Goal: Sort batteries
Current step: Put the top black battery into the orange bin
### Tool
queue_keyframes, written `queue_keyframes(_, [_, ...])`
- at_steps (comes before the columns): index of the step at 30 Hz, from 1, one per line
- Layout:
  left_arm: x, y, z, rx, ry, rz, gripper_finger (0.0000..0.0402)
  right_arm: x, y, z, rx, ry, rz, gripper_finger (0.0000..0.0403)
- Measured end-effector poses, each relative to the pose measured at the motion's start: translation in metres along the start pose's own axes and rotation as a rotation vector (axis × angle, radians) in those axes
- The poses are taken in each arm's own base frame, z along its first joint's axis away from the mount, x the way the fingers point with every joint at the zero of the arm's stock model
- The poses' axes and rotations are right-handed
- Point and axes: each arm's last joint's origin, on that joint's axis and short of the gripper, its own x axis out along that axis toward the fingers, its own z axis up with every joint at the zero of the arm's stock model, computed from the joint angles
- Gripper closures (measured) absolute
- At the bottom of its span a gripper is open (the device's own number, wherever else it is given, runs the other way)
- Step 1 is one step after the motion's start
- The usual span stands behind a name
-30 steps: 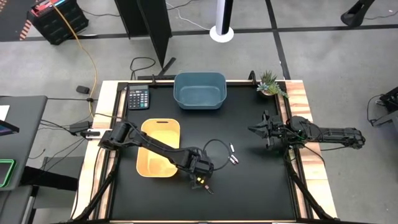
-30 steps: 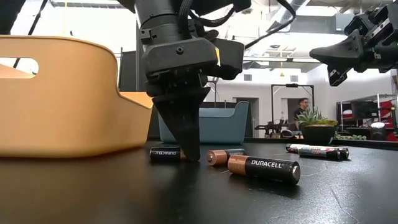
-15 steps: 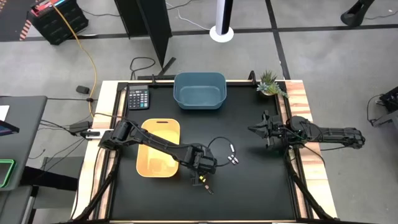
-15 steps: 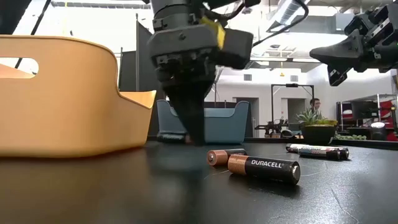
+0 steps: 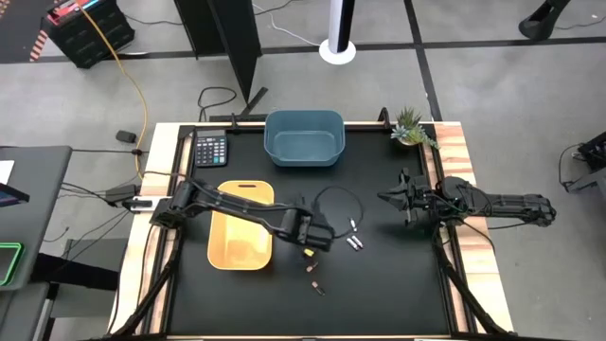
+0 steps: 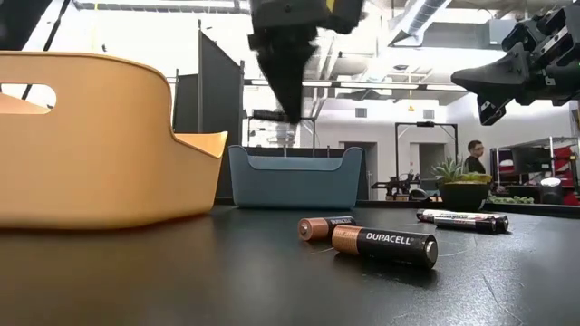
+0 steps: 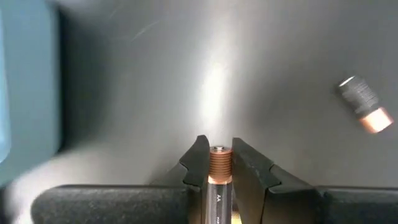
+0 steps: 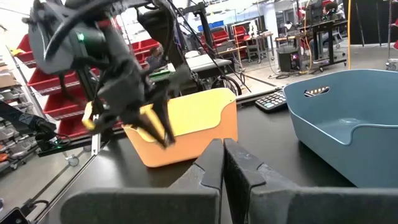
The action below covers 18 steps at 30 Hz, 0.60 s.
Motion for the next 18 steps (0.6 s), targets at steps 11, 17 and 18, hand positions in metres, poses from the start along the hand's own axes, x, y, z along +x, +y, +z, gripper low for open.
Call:
queue_keyframes(11, [-0.041, 0.022, -0.053, -0.135, 0.123, 0.145, 0.0361, 0.000, 0.000, -0.003, 0.010, 0.029, -0.005, 0.0372])
queue_keyframes(17, [-0.030, 0.030, -0.092, -0.205, 0.091, 0.106, 0.0361, 0.000, 0.000, -0.003, 0.031, 0.029, -0.005, 0.0372])
queue_keyframes(18, [-0.027, 0.032, -0.098, -0.216, 0.070, 0.083, 0.0361, 0.000, 0.000, -0.003, 0.046, 0.031, -0.006, 0.0372])
